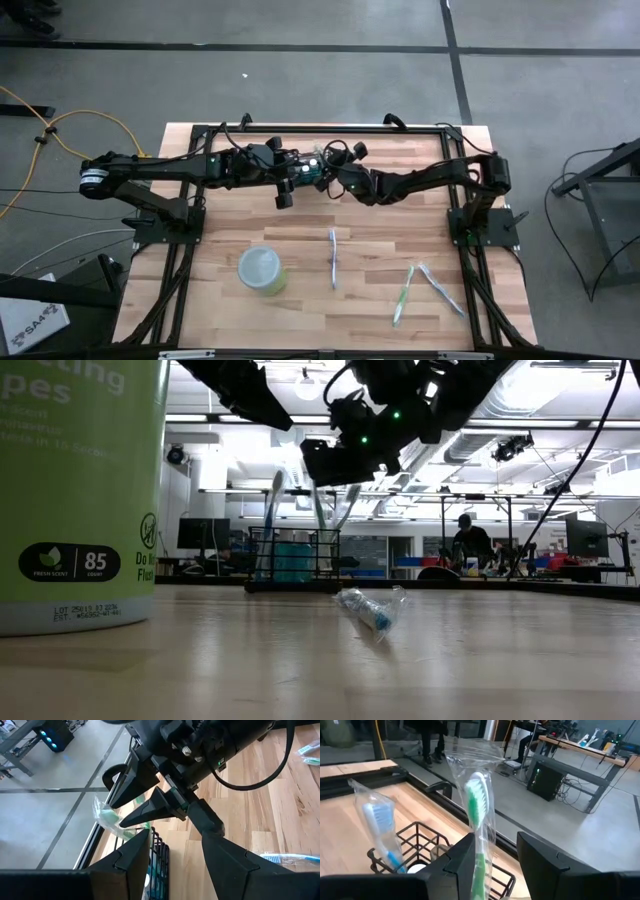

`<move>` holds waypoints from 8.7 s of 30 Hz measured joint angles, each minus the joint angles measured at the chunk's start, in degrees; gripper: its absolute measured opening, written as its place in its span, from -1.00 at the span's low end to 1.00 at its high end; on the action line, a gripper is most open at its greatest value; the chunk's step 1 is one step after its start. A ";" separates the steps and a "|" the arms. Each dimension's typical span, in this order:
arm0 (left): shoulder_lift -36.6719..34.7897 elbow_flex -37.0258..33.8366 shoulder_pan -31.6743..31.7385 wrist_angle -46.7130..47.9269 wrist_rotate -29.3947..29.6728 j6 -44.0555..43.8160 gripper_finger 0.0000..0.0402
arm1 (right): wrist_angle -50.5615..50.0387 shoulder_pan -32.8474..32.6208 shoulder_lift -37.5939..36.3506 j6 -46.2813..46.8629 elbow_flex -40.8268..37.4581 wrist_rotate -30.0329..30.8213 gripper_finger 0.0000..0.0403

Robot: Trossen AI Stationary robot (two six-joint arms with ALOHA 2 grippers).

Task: Pick & Place toothbrushing station
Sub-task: Put the top green toothbrush into the black mesh mesh organizer, then put the bottom blue toothbrush into the black mesh mesh organizer

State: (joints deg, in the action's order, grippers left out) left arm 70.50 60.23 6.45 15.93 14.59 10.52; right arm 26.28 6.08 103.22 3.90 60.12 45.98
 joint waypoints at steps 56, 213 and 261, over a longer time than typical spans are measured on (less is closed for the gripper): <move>0.00 -0.02 -1.50 0.08 0.02 0.13 -0.14 | -8.00 -3.64 -1.84 1.91 -0.07 2.70 -0.32; 0.00 -0.02 -1.48 0.30 0.02 -1.96 -0.14 | -64.22 -65.63 -17.73 124.02 -21.68 -45.32 -0.93; 0.02 -0.02 1.86 -15.95 -35.37 -12.09 -0.14 | -19.38 -30.95 -21.29 4.72 -5.66 9.23 -0.98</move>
State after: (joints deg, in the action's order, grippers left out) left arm 70.52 60.20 8.32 -0.02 -20.78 -1.56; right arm 6.91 -24.86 81.93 8.63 54.46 55.20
